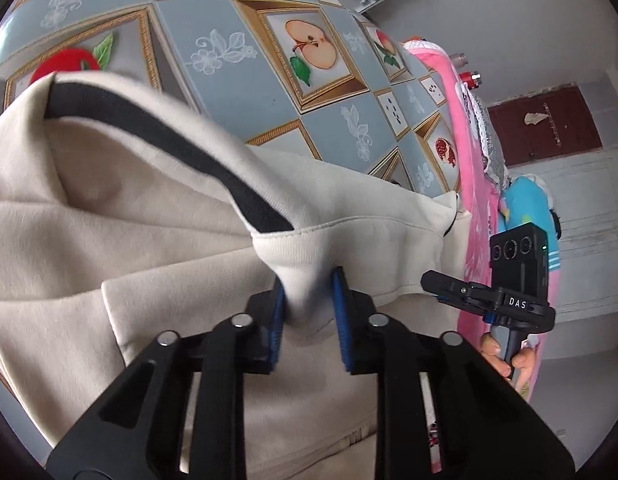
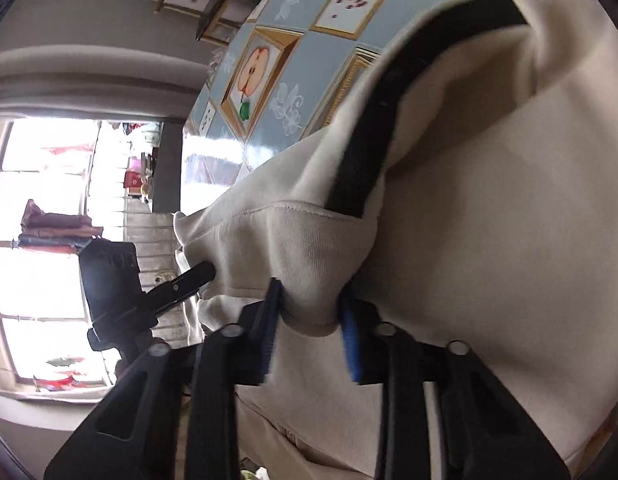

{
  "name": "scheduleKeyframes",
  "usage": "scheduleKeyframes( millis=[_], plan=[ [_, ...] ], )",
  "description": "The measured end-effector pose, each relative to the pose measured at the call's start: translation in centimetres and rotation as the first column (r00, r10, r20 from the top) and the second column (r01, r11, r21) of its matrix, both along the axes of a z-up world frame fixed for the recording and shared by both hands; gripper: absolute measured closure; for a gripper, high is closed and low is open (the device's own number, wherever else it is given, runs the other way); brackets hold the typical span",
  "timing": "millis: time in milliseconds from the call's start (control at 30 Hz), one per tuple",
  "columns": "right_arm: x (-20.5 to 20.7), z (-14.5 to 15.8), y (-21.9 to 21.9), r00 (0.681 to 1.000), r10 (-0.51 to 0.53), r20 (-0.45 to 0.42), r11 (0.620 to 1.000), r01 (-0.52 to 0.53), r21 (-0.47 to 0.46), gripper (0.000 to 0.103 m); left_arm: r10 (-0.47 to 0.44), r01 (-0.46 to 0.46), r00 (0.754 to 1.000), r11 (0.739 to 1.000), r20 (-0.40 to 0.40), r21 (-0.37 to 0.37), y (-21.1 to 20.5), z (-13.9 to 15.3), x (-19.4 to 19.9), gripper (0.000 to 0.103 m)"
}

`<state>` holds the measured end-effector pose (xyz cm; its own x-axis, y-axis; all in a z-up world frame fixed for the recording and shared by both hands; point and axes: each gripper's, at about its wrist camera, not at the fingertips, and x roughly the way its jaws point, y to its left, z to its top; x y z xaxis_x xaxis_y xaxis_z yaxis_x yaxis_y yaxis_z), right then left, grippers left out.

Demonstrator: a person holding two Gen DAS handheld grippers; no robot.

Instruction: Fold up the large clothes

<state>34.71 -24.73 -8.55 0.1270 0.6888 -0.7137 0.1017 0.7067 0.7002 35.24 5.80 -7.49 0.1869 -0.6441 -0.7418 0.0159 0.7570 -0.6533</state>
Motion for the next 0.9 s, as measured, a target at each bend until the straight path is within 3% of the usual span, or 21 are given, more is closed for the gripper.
scheduleKeyframes(
  millis=[67,233,333,400,600,700,767,800,900],
  plan=[
    [0.7,0.7,0.4,0.999,0.012,0.029,1.0,-0.012,-0.018,0.089,-0.014,0.012,0.999,0.999,0.048,0.041,-0.6,0.6,0.5,0.097],
    [4.3,3.3,1.8,0.984,0.042,0.174,0.979,-0.006,-0.203,0.091,-0.028,-0.021,0.974,0.977,0.226,0.212,-2.3,2.7,3.4,0.098],
    [6.5,3.3,2.8,0.975,0.068,0.212,0.955,-0.002,-0.296,0.091,-0.097,-0.008,0.956,0.935,0.276,0.355,-4.1,2.5,4.7,0.098],
    [7.0,3.0,3.3,0.969,0.11,0.22,0.944,-0.032,-0.329,0.091,-0.146,0.013,0.945,0.911,0.293,0.412,-4.7,2.2,4.7,0.098],
    [4.8,1.8,3.1,0.931,0.305,0.2,0.89,-0.204,-0.407,0.091,-0.29,0.122,0.904,0.879,0.314,0.46,-4.5,2.4,2.0,0.098],
    [4.6,1.6,2.9,0.923,0.32,0.215,0.887,-0.213,-0.409,0.091,-0.338,0.156,0.89,0.856,0.306,0.493,-5.1,1.6,0.9,0.096],
    [4.9,1.6,2.6,0.929,0.307,0.206,0.895,-0.208,-0.395,0.09,-0.328,0.148,0.894,0.859,0.305,0.49,-5.2,1.5,0.7,0.096],
    [4.9,1.6,2.6,0.933,0.301,0.198,0.896,-0.206,-0.393,0.089,-0.317,0.145,0.9,0.864,0.299,0.482,-5.1,1.4,0.9,0.095],
    [4.2,2.8,2.1,0.935,0.294,0.199,0.863,-0.17,-0.475,0.065,-0.328,0.15,0.896,0.857,0.299,0.492,-5.3,1.4,0.8,0.095]
  ],
)
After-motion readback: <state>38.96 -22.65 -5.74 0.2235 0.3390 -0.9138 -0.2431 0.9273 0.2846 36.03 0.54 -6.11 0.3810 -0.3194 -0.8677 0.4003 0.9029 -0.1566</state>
